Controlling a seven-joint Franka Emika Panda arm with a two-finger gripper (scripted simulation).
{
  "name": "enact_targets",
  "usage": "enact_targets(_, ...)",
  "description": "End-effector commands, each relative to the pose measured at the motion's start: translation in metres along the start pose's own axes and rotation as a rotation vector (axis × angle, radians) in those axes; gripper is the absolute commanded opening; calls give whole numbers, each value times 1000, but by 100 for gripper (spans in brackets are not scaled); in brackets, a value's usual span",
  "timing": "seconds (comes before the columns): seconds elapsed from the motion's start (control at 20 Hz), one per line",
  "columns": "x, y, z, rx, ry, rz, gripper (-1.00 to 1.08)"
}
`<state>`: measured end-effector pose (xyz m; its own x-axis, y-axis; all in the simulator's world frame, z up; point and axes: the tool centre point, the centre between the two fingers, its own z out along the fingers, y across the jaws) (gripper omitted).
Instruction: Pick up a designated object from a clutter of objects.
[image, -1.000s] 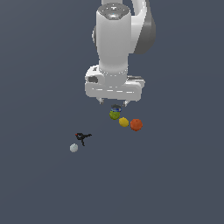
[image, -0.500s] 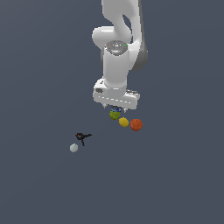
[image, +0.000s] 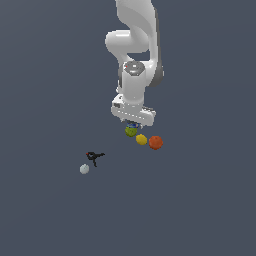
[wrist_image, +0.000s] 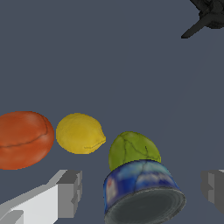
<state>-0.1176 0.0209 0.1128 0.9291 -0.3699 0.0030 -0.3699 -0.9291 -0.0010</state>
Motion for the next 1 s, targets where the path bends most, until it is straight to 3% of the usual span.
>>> enact_targets(0.0,-10,3,9,0,-1,19,100)
enact_targets(0.35,-25,8,21,-1,-3,44,100)
enact_targets(0.95,-26,8,38,-1,-4,44,100)
